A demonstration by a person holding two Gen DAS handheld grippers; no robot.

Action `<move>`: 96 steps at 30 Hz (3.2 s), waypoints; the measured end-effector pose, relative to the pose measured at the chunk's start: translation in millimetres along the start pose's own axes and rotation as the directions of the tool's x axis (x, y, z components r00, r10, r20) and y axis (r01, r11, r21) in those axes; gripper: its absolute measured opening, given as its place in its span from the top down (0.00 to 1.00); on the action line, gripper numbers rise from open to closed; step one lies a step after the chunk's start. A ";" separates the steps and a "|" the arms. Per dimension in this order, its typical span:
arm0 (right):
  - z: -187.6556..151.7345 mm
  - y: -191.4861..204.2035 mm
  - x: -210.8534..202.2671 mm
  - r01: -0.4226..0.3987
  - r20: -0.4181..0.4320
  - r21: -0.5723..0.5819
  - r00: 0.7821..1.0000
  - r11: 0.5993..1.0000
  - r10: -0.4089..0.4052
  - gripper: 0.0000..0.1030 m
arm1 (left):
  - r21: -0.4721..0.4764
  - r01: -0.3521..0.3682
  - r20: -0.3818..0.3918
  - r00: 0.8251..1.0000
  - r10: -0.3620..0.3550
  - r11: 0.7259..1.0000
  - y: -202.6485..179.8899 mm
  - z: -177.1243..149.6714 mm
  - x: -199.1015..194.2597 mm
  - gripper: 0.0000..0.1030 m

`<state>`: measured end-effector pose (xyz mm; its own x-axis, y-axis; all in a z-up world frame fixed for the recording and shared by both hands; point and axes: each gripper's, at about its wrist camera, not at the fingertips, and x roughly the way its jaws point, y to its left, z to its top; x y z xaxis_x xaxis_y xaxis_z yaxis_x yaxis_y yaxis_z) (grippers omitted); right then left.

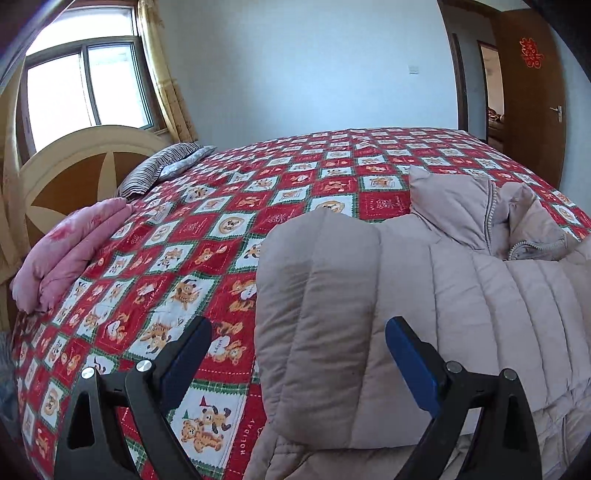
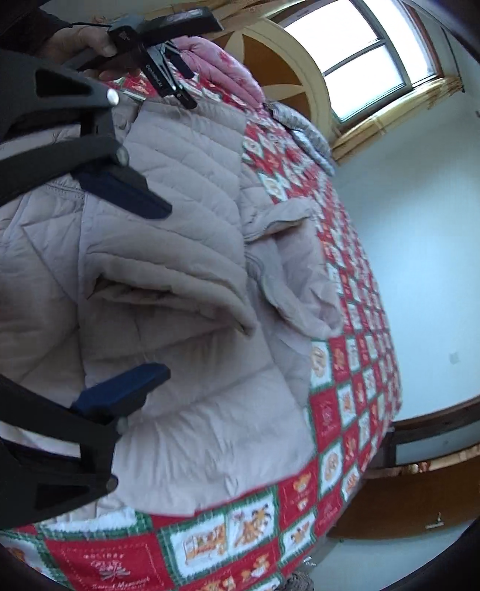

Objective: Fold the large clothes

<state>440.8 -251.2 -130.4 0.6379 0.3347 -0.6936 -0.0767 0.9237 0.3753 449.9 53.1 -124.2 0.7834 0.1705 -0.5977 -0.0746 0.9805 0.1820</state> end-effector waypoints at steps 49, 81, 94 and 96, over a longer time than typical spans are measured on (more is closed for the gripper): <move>-24.9 6.7 40.5 0.250 0.019 -0.186 0.968 0.950 -0.251 0.67 | -0.158 0.148 -0.224 0.958 -0.182 0.976 -30.9 -7.2 95.6 0.01; -26.4 62.3 73.6 0.280 0.018 -0.291 0.958 0.915 -0.287 0.40 | -0.135 0.121 -0.209 0.967 -0.148 0.983 -33.8 -8.3 94.6 0.01; -28.7 62.2 74.0 0.271 0.020 -0.283 0.961 0.920 -0.277 0.40 | -0.035 0.027 -0.162 0.986 -0.033 0.999 -37.8 4.7 68.3 0.01; -27.5 61.4 73.6 0.262 0.013 -0.281 0.963 0.923 -0.270 0.40 | -0.035 0.032 -0.135 0.990 -0.036 0.999 -35.0 16.5 53.8 0.01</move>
<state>461.9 -164.8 -175.3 0.6451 0.0709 -0.7608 -0.1187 0.9929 -0.0082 504.8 26.4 -149.8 0.6953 0.1465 -0.7037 -0.0711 0.9882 0.1355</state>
